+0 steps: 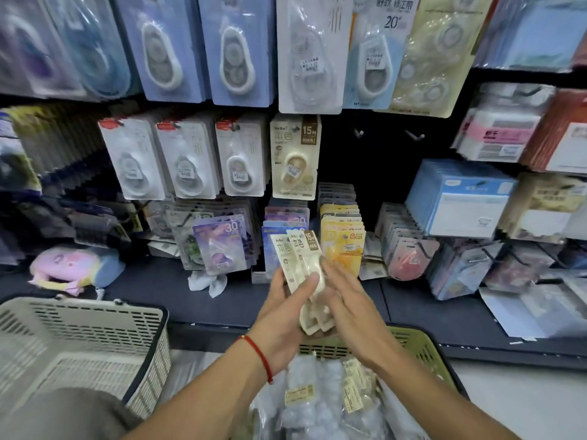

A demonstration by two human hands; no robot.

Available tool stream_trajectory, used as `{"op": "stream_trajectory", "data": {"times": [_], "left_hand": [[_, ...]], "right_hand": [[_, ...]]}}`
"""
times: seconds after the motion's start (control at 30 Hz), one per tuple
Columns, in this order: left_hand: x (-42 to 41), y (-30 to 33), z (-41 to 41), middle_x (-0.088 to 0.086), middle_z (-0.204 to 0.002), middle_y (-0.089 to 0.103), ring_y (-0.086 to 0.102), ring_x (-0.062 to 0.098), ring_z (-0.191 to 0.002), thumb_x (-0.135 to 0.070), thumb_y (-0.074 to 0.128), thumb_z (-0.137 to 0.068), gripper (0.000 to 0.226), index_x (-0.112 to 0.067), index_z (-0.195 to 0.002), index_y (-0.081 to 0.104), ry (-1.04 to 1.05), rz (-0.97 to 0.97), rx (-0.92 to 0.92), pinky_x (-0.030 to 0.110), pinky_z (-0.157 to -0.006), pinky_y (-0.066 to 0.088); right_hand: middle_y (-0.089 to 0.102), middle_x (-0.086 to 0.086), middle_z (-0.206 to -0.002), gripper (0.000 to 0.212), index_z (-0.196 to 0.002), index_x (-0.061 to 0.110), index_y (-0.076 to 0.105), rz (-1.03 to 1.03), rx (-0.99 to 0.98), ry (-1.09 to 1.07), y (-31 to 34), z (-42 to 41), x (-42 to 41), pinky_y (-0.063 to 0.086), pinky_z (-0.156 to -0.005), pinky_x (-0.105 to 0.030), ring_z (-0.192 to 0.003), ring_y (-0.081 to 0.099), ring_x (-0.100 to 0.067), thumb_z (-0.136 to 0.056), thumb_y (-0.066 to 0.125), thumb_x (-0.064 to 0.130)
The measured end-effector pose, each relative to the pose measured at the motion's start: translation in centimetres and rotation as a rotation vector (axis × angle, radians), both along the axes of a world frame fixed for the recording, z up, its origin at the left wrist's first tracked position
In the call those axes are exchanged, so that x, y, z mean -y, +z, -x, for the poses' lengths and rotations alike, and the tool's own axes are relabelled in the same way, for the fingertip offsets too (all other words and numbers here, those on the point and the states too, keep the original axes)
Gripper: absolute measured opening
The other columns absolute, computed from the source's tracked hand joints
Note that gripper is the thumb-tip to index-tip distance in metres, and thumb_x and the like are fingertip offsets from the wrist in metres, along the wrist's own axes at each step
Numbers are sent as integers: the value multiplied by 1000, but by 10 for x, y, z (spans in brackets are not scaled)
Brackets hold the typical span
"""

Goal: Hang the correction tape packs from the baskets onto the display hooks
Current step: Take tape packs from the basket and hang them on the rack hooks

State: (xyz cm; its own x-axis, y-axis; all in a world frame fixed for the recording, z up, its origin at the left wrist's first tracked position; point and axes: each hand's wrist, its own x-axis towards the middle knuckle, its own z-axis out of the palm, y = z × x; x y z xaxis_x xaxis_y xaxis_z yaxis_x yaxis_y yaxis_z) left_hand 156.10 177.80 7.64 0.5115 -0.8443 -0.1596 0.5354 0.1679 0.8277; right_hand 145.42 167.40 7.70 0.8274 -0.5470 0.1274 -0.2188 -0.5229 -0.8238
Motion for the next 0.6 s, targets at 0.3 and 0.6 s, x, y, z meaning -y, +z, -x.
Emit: {"op": "stream_trajectory", "data": {"times": [0.3,0.6], "left_hand": [[10,84,-72,6,-133,73,72,34,-119,2,58,-101,51,-29,-142,54,24,78,231,65,-95,57],[5,74,-103,-6,-131,73,75,27,-112,-12,70,-100,51,-45,-135,54,309,10,372,55,-77,65]], "right_hand": [[54,10,-131,72,-146,31,45,-71,187,-182,90,-56,42,56,-95,-32,-116,59,-8,-86,82,48],[73,23,-115,35,-119,44,55,-137,325,-59,79,-82,72,59,-95,-47,-106,71,-1,-91,75,51]]}}
